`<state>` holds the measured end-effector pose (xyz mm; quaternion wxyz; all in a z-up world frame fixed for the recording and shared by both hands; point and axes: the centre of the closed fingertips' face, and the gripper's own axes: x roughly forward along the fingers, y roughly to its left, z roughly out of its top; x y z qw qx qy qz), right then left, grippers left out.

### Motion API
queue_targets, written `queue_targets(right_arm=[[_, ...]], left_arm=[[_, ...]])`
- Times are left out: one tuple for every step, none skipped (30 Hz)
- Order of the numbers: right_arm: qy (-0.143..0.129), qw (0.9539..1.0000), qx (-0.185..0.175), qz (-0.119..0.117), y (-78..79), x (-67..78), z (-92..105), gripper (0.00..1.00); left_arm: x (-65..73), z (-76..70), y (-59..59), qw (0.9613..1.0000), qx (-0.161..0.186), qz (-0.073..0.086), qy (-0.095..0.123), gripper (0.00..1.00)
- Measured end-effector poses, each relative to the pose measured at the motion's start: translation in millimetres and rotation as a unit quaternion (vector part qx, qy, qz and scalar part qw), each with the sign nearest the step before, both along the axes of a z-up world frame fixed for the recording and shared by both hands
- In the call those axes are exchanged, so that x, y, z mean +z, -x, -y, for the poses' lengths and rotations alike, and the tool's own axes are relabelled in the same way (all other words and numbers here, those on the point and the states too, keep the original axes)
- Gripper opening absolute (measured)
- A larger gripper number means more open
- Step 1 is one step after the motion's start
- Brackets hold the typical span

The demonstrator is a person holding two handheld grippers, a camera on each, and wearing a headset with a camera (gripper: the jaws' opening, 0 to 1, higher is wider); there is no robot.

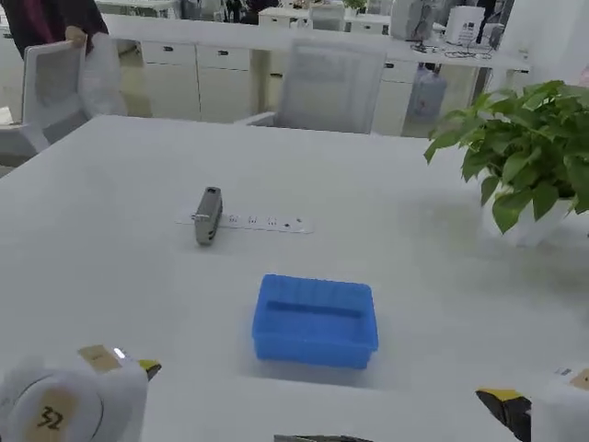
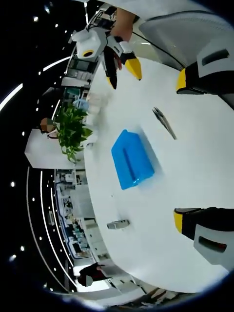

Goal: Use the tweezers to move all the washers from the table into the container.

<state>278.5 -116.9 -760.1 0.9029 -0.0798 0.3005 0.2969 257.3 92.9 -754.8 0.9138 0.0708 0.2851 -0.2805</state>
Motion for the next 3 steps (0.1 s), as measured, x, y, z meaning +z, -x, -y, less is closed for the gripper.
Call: queue_targets(right_arm=[[0.000,1.0000,-0.004,-0.001,0.4,-0.6,1.1,0.86],[-0.001,1.0000,-0.004,-0.002,1.4,-0.8,0.9,0.87],[-0.004,1.0000,-0.003,-0.002,2.0,-0.4,-0.1,0.87]], left_arm=[[-0.8,-2.5,1.7,1.0000,0.003,-0.001,0.001,0.99],[-1.7,-6.3,3.6,0.9999,0.010,-0.004,-0.001,0.99],[-1.2,-6.8,4.9,0.9999,0.012,-0.003,-0.001,0.99]])
